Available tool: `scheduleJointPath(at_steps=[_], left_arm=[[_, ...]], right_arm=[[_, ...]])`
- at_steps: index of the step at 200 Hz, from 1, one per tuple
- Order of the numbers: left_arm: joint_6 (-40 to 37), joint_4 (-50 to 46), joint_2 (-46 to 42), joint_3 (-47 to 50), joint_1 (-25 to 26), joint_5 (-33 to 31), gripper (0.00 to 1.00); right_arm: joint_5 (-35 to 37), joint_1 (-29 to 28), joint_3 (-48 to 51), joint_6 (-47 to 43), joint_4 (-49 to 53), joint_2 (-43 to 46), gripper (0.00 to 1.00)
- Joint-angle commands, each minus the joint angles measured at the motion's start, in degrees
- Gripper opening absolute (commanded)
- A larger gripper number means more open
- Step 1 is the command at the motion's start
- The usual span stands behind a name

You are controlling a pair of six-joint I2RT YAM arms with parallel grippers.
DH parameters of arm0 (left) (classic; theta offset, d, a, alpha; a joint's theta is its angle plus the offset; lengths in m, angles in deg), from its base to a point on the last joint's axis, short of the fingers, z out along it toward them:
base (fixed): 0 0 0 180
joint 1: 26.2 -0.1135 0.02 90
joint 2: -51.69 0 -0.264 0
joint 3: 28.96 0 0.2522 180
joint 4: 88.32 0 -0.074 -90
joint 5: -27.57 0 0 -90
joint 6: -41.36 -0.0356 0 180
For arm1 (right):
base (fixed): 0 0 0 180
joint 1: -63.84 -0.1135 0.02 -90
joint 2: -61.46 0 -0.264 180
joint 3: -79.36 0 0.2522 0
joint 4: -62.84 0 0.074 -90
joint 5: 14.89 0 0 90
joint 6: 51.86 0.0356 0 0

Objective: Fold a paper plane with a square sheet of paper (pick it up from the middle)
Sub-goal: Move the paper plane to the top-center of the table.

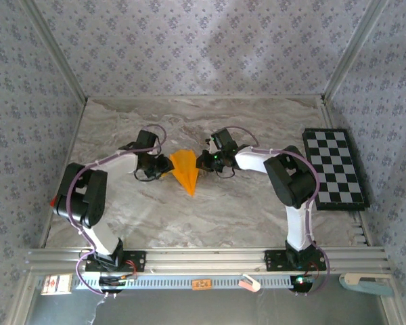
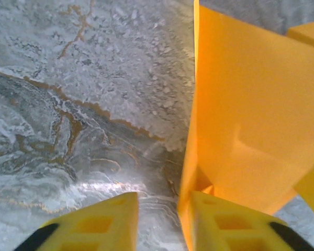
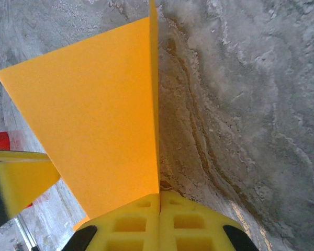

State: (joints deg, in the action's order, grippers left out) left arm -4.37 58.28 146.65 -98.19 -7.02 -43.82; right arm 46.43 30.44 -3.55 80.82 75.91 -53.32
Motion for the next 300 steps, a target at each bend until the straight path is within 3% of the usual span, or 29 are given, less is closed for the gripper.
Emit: scheduleJointPath(at_steps=[1, 47, 117, 217, 300], left_arm=[[1.10, -1.33, -5.11, -0.17, 0.91, 0.46, 0.36], [3.54, 1.45, -7.67, 2.67, 4.15, 3.60, 0.42], [4.33, 4.76, -1.37, 1.66, 7.25, 8.15, 0.45], [1.05, 1.48, -1.28, 1.09, 7.54, 2.12, 0.59], [1.33, 3.81, -1.79, 1.13, 7.89, 7.46, 0.46]], right_arm=[[-1.38, -0.37, -0.44, 0.08, 0.60, -0.71, 0.02], [-1.71, -0.45, -0.97, 0.21, 0.94, -0.71, 0.02], [-1.96, -0.44, -1.34, -0.04, 1.30, -0.86, 0.02], [-2.12, -0.44, -1.34, 0.10, 1.48, -0.96, 0.02], [-2.06, -0.50, -1.43, 0.12, 1.52, -0.98, 0.02]])
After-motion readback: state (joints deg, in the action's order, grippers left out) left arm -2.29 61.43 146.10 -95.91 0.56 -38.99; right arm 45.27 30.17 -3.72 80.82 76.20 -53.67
